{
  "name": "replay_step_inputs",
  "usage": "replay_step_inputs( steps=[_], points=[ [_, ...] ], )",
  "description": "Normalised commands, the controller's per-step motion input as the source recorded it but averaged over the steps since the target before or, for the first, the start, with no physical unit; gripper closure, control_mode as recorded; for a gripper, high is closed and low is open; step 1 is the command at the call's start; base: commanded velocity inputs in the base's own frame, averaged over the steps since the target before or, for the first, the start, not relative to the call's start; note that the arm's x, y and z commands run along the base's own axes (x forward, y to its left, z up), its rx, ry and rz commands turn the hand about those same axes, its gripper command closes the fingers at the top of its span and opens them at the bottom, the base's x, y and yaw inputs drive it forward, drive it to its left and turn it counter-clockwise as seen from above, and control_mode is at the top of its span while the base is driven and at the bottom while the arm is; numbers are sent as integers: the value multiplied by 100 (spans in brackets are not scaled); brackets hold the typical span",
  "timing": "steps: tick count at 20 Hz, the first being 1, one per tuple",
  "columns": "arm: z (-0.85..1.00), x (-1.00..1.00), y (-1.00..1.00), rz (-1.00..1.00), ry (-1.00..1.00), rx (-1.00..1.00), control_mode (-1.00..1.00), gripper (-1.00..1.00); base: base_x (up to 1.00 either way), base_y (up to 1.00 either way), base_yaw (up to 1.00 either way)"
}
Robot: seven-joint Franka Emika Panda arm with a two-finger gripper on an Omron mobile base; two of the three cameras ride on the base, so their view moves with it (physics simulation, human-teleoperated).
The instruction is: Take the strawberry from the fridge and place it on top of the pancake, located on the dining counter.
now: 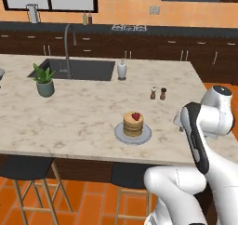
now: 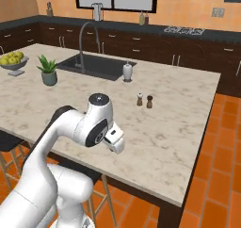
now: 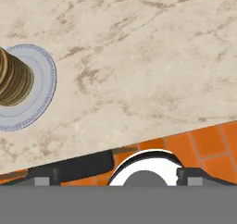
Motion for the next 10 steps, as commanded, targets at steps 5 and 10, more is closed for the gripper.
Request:
replay_step_inputs(
  steps=[5,10],
  points=[
    [28,-41,-80,-14,-8,4,-100,-100,0,0,0],
    [66,-30,-63,-18,-10,2,-100,-100,0,0,0]
  ],
)
